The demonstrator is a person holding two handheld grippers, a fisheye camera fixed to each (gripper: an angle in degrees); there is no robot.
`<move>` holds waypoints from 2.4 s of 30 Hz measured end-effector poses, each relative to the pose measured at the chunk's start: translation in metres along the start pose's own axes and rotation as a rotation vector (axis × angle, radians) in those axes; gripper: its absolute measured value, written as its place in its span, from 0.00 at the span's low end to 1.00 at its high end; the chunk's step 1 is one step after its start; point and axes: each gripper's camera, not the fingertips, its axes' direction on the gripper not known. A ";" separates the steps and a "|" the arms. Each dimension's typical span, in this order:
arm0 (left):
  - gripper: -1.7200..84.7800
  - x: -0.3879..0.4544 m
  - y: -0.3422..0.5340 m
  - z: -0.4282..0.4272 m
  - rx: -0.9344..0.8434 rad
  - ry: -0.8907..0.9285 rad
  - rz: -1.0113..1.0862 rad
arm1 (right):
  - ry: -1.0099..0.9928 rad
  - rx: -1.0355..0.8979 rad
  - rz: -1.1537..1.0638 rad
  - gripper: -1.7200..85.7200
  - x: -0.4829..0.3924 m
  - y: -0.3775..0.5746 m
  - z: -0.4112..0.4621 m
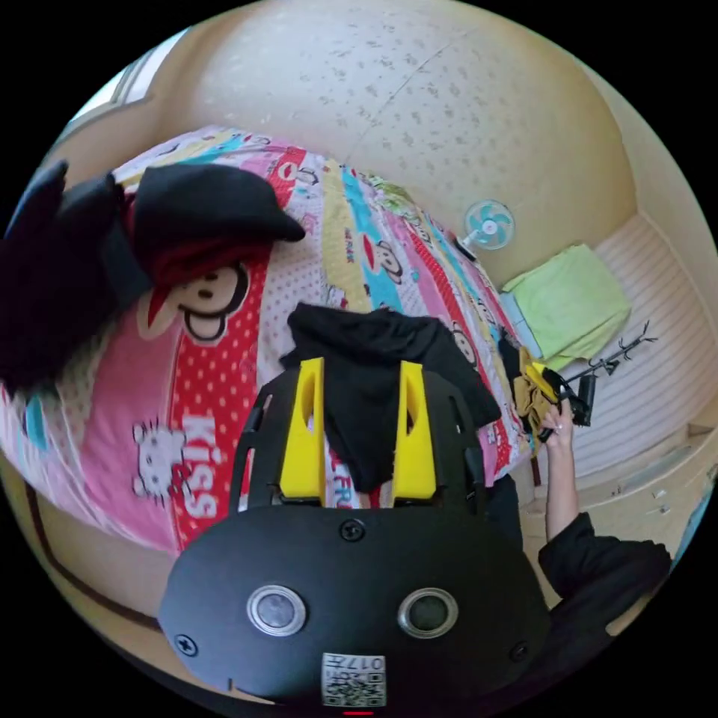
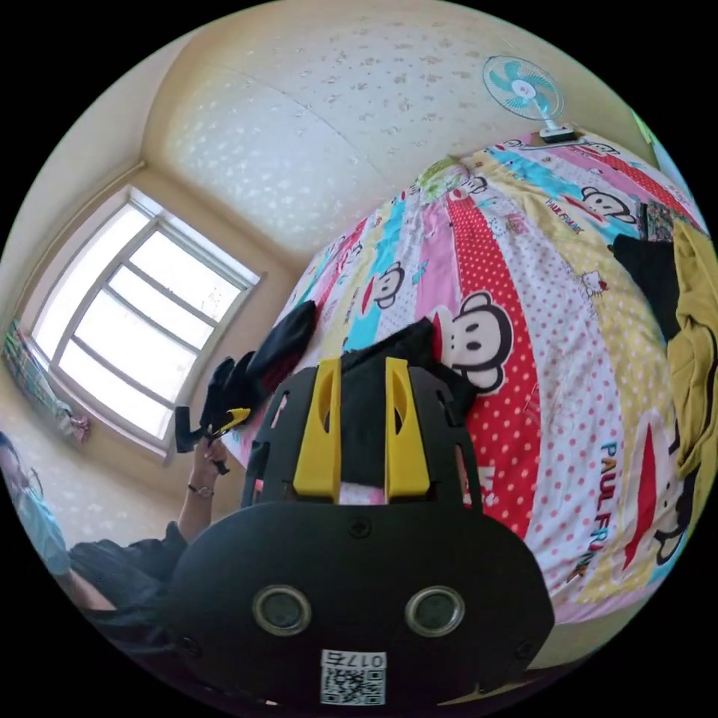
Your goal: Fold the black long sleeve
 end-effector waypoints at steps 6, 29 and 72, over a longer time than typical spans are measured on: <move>0.20 -0.003 0.090 0.041 -0.062 0.050 -0.197 | 0.525 -0.126 -0.223 0.07 -0.001 0.113 0.111; 0.14 0.312 0.072 0.178 -0.200 0.369 0.417 | 0.442 0.273 0.119 0.03 0.084 0.185 0.060; 0.07 0.099 0.075 -0.108 0.322 0.390 -0.058 | 0.311 0.227 -0.998 0.07 -0.218 0.234 0.156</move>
